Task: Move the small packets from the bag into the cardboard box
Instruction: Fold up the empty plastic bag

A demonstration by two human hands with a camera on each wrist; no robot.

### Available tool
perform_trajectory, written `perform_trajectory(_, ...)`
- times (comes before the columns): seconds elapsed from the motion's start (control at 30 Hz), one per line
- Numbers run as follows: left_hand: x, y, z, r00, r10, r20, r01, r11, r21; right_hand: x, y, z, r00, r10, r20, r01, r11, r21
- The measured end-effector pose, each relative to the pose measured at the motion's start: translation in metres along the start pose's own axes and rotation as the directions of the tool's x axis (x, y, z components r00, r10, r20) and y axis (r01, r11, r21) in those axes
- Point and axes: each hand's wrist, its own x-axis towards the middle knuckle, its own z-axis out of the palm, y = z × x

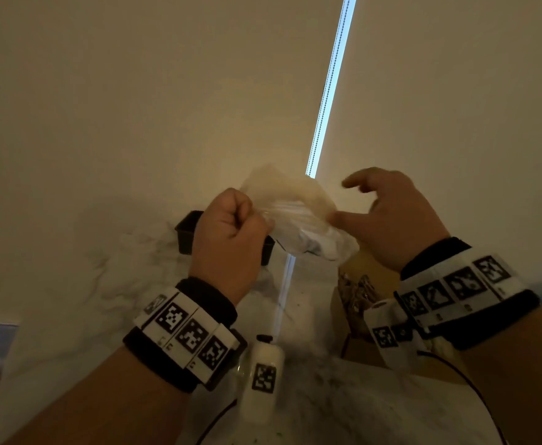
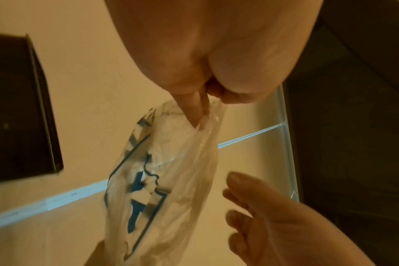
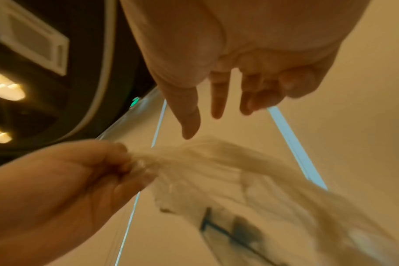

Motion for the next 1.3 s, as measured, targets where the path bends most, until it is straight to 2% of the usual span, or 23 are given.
perform_trajectory(0.07,-0.003,0.0,0.001,0.997,0.059,0.057,-0.062,0.997,0.055,0.003,-0.012,0.008,0.993,-0.098,0.069,0.105,0.989,-0.1)
perform_trajectory(0.13,-0.005,0.002,0.001,0.993,0.076,0.086,-0.082,0.994,0.071,0.009,-0.014,0.019,0.991,-0.08,0.111,0.105,0.965,-0.239)
perform_trajectory(0.23,-0.007,0.005,0.0,0.988,0.087,0.13,-0.092,0.995,0.033,0.014,-0.009,0.03,0.995,-0.063,0.073,0.083,0.94,-0.331)
perform_trajectory(0.37,-0.007,0.008,-0.001,0.978,0.084,0.189,-0.091,0.995,0.029,0.017,-0.009,0.035,0.991,-0.133,-0.008,0.126,0.958,-0.258)
perform_trajectory(0.47,-0.008,0.004,0.001,0.99,0.013,0.14,-0.018,0.999,0.038,0.018,-0.012,0.035,0.983,-0.177,-0.04,0.162,0.955,-0.247)
perform_trajectory(0.53,-0.005,-0.001,0.002,0.995,0.002,0.1,-0.015,0.991,0.133,0.016,-0.013,0.037,0.98,-0.196,-0.033,0.186,0.963,-0.194)
perform_trajectory(0.63,-0.004,-0.007,0.001,0.98,0.117,0.161,-0.159,0.948,0.276,0.011,-0.023,0.04,0.969,-0.248,0.015,0.247,0.956,-0.159)
perform_trajectory(0.7,-0.004,-0.007,-0.002,0.955,0.203,0.218,-0.269,0.901,0.341,0.018,-0.026,0.032,0.978,-0.21,0.001,0.208,0.966,-0.154)
perform_trajectory(0.77,-0.001,-0.008,-0.004,0.93,0.269,0.252,-0.35,0.858,0.376,0.038,-0.015,0.014,1.0,0.008,-0.028,-0.01,0.997,-0.077)
perform_trajectory(0.8,0.0,-0.009,-0.005,0.921,0.295,0.256,-0.376,0.847,0.376,0.047,-0.008,0.005,0.984,0.18,-0.02,-0.179,0.983,0.033)
perform_trajectory(0.83,0.0,-0.008,-0.005,0.921,0.296,0.253,-0.377,0.843,0.385,0.052,-0.004,-0.002,0.95,0.31,0.034,-0.311,0.932,0.185)
perform_trajectory(0.87,-0.001,-0.006,-0.005,0.925,0.295,0.239,-0.37,0.84,0.396,0.051,-0.003,-0.004,0.918,0.386,0.089,-0.394,0.865,0.312)
perform_trajectory(0.9,-0.001,-0.006,-0.004,0.938,0.273,0.215,-0.34,0.845,0.412,0.05,-0.003,-0.002,0.905,0.408,0.122,-0.422,0.824,0.378)
perform_trajectory(0.93,-0.001,-0.005,-0.004,0.956,0.236,0.172,-0.288,0.864,0.413,0.048,-0.005,0.002,0.91,0.395,0.125,-0.41,0.814,0.412)
perform_trajectory(1.0,0.001,0.001,-0.005,0.995,0.049,0.084,-0.075,0.941,0.329,0.037,-0.011,0.011,0.946,0.311,0.088,-0.317,0.841,0.438)
perform_trajectory(1.07,0.005,0.001,-0.009,0.985,-0.144,0.098,0.106,0.943,0.315,0.03,-0.013,0.015,0.97,0.232,0.068,-0.238,0.863,0.445)
perform_trajectory(1.13,0.007,-0.006,-0.011,0.976,-0.16,0.147,0.08,0.894,0.442,0.028,-0.01,0.017,0.969,0.222,0.108,-0.247,0.877,0.413)
perform_trajectory(1.2,0.007,-0.013,-0.01,0.988,-0.076,0.132,-0.003,0.856,0.517,0.028,-0.008,0.018,0.955,0.244,0.171,-0.288,0.899,0.328)
perform_trajectory(1.27,0.005,-0.015,-0.008,0.995,-0.018,0.098,-0.039,0.837,0.546,0.024,-0.011,0.017,0.975,0.192,0.11,-0.204,0.973,0.106)
perform_trajectory(1.3,0.003,-0.013,-0.007,0.995,-0.006,0.103,-0.054,0.824,0.564,0.021,-0.015,0.016,0.994,0.107,0.036,-0.108,0.993,0.04)
